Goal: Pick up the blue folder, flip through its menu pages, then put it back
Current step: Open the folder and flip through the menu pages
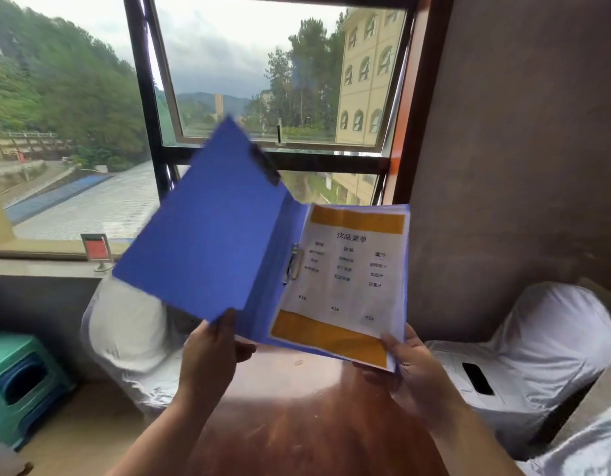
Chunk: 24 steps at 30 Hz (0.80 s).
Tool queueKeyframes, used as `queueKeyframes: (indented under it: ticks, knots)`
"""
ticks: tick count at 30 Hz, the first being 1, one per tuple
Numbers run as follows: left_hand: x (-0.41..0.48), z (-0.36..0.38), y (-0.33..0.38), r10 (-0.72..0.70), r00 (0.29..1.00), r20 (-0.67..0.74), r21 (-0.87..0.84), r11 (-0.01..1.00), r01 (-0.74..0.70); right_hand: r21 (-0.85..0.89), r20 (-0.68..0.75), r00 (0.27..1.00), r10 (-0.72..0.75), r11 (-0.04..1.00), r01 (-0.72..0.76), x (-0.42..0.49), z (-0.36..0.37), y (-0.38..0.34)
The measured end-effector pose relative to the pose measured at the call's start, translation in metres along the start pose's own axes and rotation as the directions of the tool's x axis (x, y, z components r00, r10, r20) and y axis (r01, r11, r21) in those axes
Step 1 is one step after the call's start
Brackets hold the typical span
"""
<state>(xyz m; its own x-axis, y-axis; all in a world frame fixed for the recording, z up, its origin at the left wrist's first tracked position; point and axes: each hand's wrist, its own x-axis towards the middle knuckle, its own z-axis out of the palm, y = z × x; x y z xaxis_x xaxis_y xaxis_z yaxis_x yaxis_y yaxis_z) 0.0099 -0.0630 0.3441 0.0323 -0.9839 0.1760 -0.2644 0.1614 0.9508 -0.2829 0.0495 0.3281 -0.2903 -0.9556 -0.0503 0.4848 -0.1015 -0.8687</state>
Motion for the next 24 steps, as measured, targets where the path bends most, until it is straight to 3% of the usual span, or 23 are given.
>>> queueKeyframes:
  ticks: [3, 6, 8, 10, 13, 15, 17, 19, 22, 24]
  knots:
    - [0.004, -0.006, -0.005, -0.104, 0.994, 0.023, -0.198, 0.975, 0.106, 0.058, -0.026, 1.0, -0.007, 0.998, 0.009, -0.002, -0.007, -0.001]
    - [0.003, -0.008, -0.007, -0.098, 0.995, 0.002, -0.18, 0.979, 0.096, 0.095, -0.032, 0.999, 0.009, 0.995, -0.006, -0.002, -0.009, -0.002]
    - [0.003, -0.011, -0.006, -0.083, 0.996, -0.017, -0.043, 0.996, 0.082, 0.123, -0.054, 0.998, 0.012, 0.992, -0.005, -0.001, -0.009, -0.002]
    - [-0.001, -0.019, -0.007, -0.016, 0.997, -0.076, 0.201, 0.979, 0.031, 0.148, -0.073, 0.997, 0.017, 0.989, -0.006, -0.001, -0.008, -0.002]
    - [-0.014, -0.019, -0.004, 0.292, 0.943, -0.162, 0.491, 0.853, -0.179, 0.154, -0.068, 0.997, 0.03, 0.988, -0.019, -0.002, -0.002, -0.002]
    - [-0.023, -0.003, 0.007, 0.579, 0.813, -0.062, 0.526, 0.711, -0.467, 0.122, -0.05, 0.998, 0.034, 0.992, -0.028, -0.003, 0.008, -0.002]
    - [-0.032, 0.021, 0.019, 0.696, 0.705, 0.135, 0.505, 0.564, -0.653, 0.086, -0.016, 0.999, 0.028, 0.996, -0.027, -0.005, 0.021, 0.0]
    - [-0.037, 0.04, 0.029, 0.649, 0.712, 0.268, 0.548, 0.505, -0.667, 0.099, 0.011, 1.0, 0.011, 0.995, -0.012, -0.007, 0.035, 0.004]
    - [-0.041, 0.051, 0.033, 0.568, 0.766, 0.3, 0.589, 0.522, -0.617, 0.15, 0.037, 0.999, -0.016, 0.989, 0.01, -0.01, 0.047, 0.007]
    - [-0.039, 0.051, 0.029, 0.575, 0.762, 0.299, 0.564, 0.538, -0.627, 0.164, 0.053, 0.998, -0.021, 0.986, 0.012, -0.013, 0.049, 0.008]
